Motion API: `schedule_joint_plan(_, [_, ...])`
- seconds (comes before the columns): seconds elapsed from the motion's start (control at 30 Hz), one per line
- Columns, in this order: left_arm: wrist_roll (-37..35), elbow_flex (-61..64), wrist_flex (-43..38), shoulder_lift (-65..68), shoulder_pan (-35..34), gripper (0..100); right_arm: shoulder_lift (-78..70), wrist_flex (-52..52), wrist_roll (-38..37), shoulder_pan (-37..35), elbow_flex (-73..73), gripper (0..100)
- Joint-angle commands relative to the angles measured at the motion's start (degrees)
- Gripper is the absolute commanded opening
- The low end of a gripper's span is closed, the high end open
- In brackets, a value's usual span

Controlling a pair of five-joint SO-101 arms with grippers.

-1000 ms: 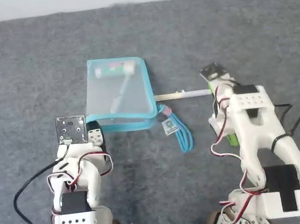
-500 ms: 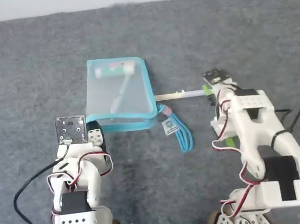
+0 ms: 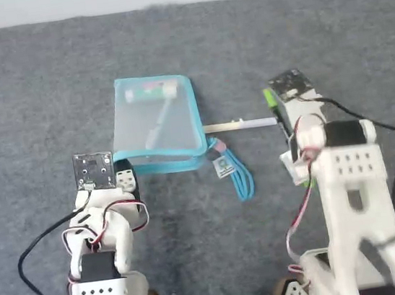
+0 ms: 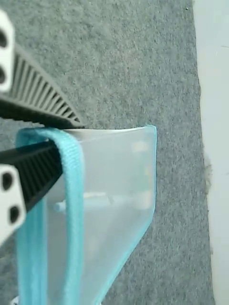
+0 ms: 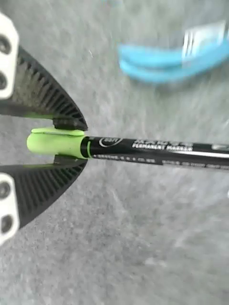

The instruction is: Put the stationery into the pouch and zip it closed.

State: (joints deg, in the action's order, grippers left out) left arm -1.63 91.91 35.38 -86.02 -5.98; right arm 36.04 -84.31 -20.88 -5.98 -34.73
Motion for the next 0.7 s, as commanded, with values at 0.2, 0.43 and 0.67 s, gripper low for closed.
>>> schedule_joint_plan(0.2, [0.3,-2.1,-1.4,-0.1,0.6,1,9.0,-18.0,-5.0,-30.8,12.0,0.8])
schedule_joint_plan(0.43, [0.4,-1.5,-1.6,-0.1,0.6,1,0.4,-15.8,-1.7,-35.5,12.1,0.8])
schedule_joint_plan(0.67, [0.4,-1.5,-1.3,-0.1,2.7,1,-10.9,-12.2,1.9,-35.2,16.4,0.8])
